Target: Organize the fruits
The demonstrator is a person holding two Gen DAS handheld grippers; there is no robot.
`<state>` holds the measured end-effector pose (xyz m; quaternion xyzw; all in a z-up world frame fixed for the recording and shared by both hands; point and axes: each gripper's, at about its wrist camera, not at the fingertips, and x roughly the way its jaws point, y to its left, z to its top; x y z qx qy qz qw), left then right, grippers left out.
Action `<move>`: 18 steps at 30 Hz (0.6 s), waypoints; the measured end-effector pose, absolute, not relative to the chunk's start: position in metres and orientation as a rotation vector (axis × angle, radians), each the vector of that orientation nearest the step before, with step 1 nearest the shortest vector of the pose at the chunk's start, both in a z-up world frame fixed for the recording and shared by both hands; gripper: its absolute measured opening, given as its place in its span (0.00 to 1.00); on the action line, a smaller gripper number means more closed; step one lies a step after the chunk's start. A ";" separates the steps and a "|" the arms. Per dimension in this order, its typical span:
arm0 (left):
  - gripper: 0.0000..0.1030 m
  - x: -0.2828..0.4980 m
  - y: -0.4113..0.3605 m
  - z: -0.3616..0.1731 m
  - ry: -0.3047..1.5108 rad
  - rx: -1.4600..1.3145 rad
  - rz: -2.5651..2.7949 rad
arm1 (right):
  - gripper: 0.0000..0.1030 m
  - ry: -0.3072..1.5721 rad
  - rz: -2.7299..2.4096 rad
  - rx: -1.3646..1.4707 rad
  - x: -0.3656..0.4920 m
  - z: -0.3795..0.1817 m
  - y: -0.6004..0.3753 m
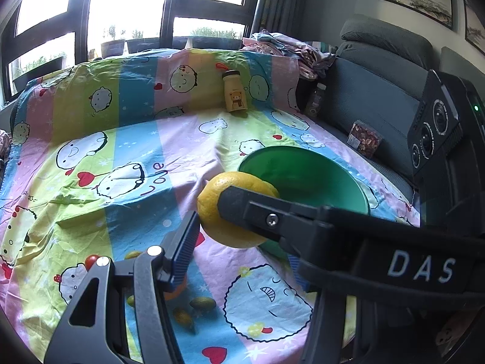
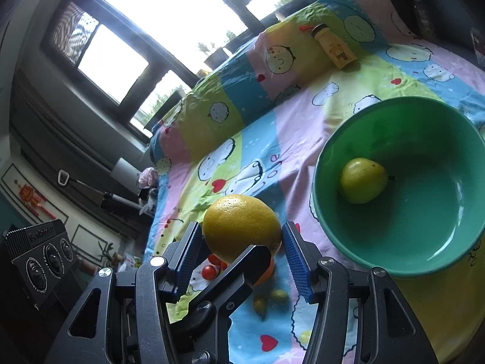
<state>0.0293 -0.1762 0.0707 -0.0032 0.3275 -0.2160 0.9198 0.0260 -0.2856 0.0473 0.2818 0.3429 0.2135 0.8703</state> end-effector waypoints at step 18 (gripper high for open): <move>0.52 0.042 -0.205 0.069 0.665 0.049 -0.491 | 0.56 0.705 0.387 0.667 0.032 0.041 -0.313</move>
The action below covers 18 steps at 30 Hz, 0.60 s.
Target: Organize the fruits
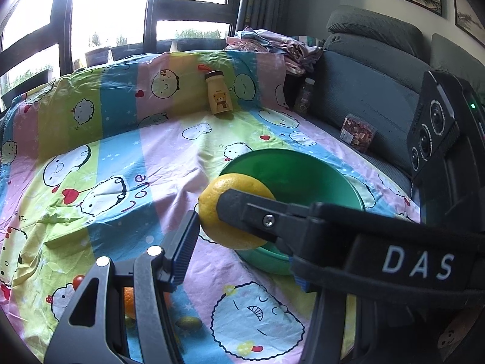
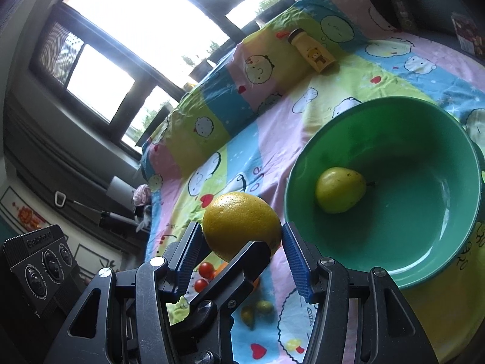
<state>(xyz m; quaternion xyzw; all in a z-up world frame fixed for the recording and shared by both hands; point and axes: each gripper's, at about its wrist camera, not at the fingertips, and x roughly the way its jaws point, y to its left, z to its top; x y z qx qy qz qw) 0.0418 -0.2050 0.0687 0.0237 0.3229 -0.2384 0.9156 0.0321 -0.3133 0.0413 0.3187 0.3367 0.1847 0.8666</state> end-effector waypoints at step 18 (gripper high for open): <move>0.52 0.052 -0.226 0.060 0.688 0.074 -0.550 | 0.56 0.716 0.316 0.735 0.033 0.030 -0.336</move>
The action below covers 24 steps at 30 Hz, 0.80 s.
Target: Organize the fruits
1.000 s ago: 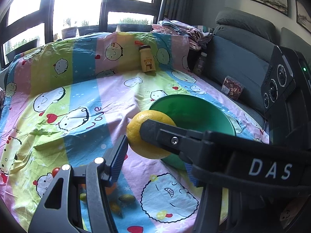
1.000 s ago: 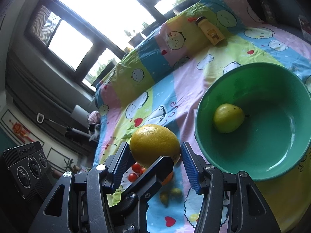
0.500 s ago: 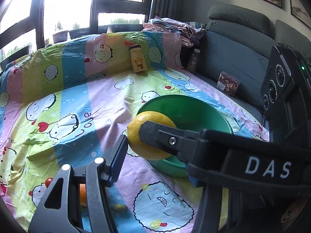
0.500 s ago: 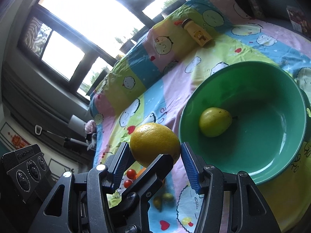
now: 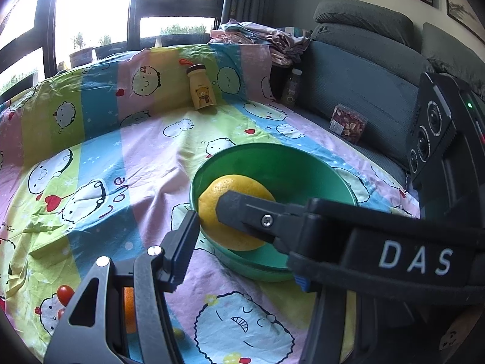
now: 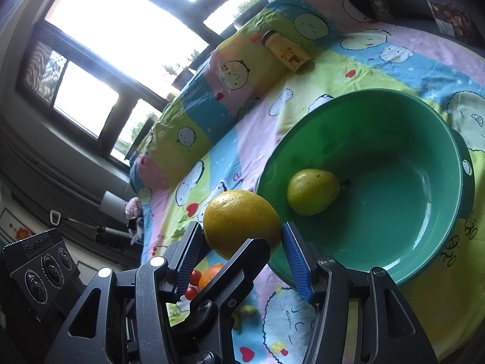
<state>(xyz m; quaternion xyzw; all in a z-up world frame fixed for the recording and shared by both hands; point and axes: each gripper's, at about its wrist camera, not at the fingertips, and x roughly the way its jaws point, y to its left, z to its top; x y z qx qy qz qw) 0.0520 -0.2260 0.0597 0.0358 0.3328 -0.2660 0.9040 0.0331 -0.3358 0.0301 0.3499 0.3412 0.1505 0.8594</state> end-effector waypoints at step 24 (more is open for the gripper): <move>0.44 0.074 -0.255 0.036 0.812 -0.008 -0.673 | 0.57 0.727 0.184 0.765 0.034 0.019 -0.357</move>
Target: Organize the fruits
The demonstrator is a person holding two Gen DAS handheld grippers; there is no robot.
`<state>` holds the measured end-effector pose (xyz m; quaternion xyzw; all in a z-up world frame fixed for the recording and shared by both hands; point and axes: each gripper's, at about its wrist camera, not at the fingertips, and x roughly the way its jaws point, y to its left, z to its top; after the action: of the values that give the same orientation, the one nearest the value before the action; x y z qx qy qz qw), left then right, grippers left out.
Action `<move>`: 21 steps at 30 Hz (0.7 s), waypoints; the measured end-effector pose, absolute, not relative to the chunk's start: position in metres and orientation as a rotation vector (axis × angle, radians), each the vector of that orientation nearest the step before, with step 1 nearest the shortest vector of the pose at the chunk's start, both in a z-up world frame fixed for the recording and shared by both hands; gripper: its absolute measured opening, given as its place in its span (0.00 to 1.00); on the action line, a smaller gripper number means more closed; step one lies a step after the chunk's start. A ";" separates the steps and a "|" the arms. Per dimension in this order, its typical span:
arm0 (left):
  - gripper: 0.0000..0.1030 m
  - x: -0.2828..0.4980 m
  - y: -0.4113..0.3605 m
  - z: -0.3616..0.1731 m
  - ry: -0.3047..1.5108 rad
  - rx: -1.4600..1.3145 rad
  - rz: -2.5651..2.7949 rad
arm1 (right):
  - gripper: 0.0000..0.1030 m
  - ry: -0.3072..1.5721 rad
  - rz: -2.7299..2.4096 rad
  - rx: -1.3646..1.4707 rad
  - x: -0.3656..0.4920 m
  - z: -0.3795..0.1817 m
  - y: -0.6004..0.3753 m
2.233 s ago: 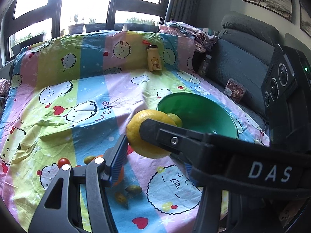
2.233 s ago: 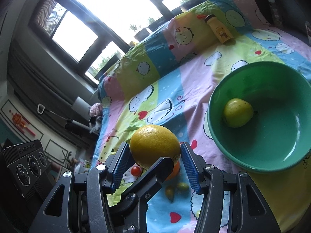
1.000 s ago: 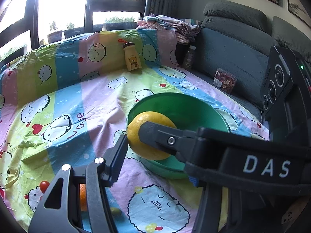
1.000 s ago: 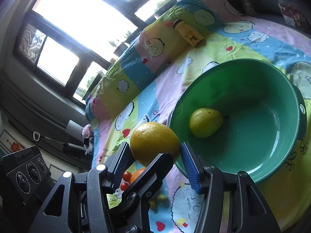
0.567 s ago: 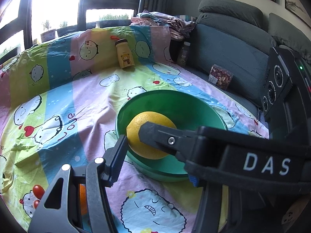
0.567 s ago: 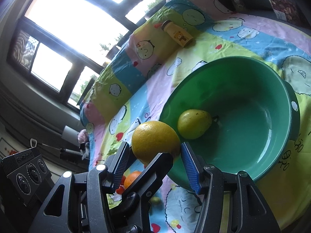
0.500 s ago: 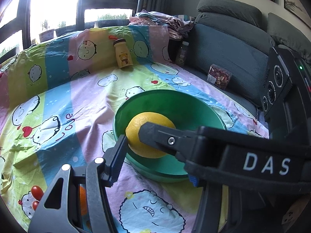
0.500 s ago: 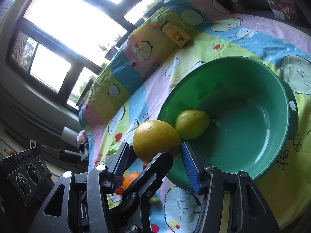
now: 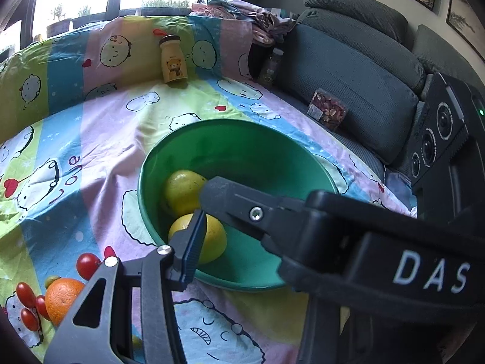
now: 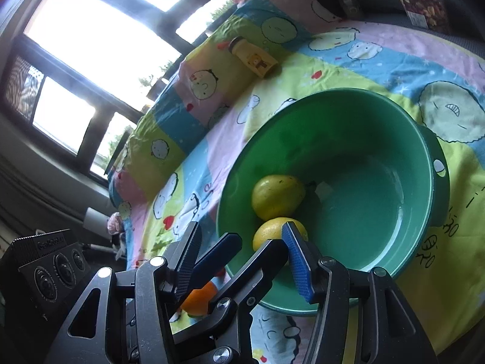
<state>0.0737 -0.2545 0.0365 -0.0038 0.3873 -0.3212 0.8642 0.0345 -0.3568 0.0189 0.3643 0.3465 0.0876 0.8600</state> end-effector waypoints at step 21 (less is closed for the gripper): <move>0.74 0.045 -0.178 0.059 0.778 -0.100 -0.508 | 0.56 0.745 0.119 0.780 0.027 0.016 -0.361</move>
<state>0.0448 -0.1779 0.0588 -0.0480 0.3751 -0.2449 0.8928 0.0271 -0.3610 0.0157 0.3711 0.3543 0.0567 0.8565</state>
